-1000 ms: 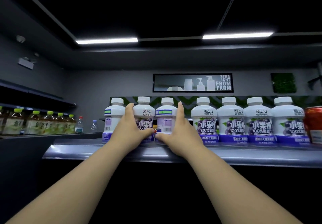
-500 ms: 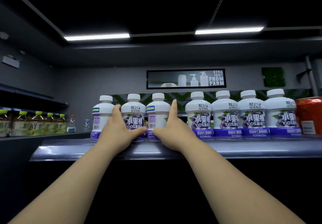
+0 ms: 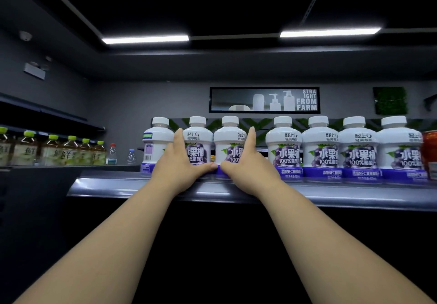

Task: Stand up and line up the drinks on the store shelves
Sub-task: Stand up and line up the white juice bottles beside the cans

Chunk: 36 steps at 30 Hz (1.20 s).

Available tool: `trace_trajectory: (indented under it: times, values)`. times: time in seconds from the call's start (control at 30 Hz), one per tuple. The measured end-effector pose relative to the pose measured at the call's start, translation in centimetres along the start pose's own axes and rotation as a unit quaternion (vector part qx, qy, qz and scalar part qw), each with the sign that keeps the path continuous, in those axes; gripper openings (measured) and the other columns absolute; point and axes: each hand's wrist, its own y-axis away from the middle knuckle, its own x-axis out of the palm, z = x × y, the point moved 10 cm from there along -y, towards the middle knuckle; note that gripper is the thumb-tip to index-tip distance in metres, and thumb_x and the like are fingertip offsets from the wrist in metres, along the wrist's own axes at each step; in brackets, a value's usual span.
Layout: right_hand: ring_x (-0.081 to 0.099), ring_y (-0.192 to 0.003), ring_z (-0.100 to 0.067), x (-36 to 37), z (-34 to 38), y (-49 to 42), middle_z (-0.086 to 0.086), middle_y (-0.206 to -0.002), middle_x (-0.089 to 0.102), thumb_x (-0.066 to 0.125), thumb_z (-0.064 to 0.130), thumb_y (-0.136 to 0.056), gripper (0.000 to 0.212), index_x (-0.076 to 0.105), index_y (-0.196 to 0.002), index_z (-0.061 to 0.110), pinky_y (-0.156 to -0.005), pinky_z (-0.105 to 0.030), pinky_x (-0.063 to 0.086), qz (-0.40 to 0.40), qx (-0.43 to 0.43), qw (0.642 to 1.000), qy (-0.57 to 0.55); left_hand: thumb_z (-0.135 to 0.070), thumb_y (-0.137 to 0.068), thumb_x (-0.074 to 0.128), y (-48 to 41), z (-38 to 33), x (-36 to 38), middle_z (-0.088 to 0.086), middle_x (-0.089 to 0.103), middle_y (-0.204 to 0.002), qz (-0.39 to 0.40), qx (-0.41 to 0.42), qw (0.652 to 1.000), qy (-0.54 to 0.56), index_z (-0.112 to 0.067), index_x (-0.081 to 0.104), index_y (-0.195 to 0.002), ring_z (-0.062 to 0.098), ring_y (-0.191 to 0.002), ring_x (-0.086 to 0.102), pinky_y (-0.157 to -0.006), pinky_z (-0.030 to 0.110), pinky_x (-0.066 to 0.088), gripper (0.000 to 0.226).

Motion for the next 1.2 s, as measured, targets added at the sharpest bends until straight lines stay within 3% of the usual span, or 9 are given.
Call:
trace_trajectory:
  times: [0.13, 0.27, 0.57, 0.8, 1.0, 1.2]
  values:
    - [0.055, -0.123, -0.031, -0.6, 0.5, 0.2, -0.009, -0.143, 0.052, 0.064, 0.078, -0.073, 0.118, -0.001, -0.151, 0.018, -0.091, -0.042, 0.045, -0.040, -0.031, 0.999, 0.013, -0.061, -0.067, 0.080, 0.0, -0.1, -0.1, 0.007, 0.049, -0.142, -0.008, 0.004, 1.000, -0.012, -0.023, 0.014, -0.151, 0.028, -0.127, 0.047, -0.094, 0.039, 0.042, 0.113]
    - [0.058, -0.121, -0.031, 0.1, 0.4, 0.2, -0.010, -0.139, 0.056, 0.058, 0.074, -0.079, 0.120, -0.018, -0.155, 0.020, -0.086, -0.041, 0.046, -0.031, -0.036, 0.998, 0.051, -0.053, -0.072, 0.079, -0.1, 0.5, -0.3, 0.002, 0.056, -0.138, -0.008, -0.002, 1.000, 0.002, -0.026, 0.018, -0.149, 0.028, -0.122, 0.054, -0.095, 0.040, 0.045, 0.102]
    - [0.057, -0.116, -0.037, -0.1, 0.6, 0.4, -0.016, -0.133, 0.057, 0.052, 0.070, -0.088, 0.110, -0.012, -0.153, 0.011, -0.082, -0.042, 0.044, -0.059, -0.065, 0.993, 0.085, -0.066, -0.072, 0.072, 0.5, 0.2, -0.3, -0.001, 0.056, -0.141, -0.007, 0.001, 0.999, -0.038, -0.031, 0.011, -0.152, 0.029, -0.124, 0.054, -0.095, 0.042, 0.047, 0.107]
    - [0.059, -0.112, -0.034, -0.5, 0.9, 0.9, -0.014, -0.128, 0.059, 0.050, 0.072, -0.086, 0.109, -0.010, -0.154, 0.012, -0.080, -0.042, 0.047, -0.090, -0.064, 0.988, 0.107, -0.069, -0.077, 0.066, 0.6, -0.3, 0.3, 0.006, 0.045, -0.151, 0.010, 0.005, 0.997, -0.079, -0.026, -0.010, -0.156, 0.030, -0.131, 0.049, -0.094, 0.042, 0.044, 0.118]
    - [0.058, -0.112, -0.034, -0.9, 1.0, 1.4, -0.012, -0.127, 0.060, 0.053, 0.071, -0.086, 0.107, -0.009, -0.156, 0.017, -0.080, -0.041, 0.047, -0.097, -0.039, 0.988, 0.112, -0.071, -0.071, 0.070, 0.5, -0.4, -0.1, 0.006, 0.057, -0.137, 0.013, 0.025, 0.999, -0.041, -0.027, 0.007, -0.153, 0.032, -0.120, 0.056, -0.087, 0.041, 0.048, 0.111]
    - [0.060, -0.111, -0.031, -1.8, 0.8, 1.8, -0.010, -0.128, 0.060, 0.058, 0.066, -0.087, 0.106, -0.008, -0.157, 0.020, -0.078, -0.039, 0.045, -0.090, 0.012, 0.989, 0.118, -0.068, -0.061, 0.080, -0.4, -0.6, 0.3, 0.001, 0.063, -0.127, 0.058, 0.034, 0.997, 0.037, -0.026, 0.032, -0.136, 0.026, -0.113, 0.060, -0.089, 0.040, 0.050, 0.098]
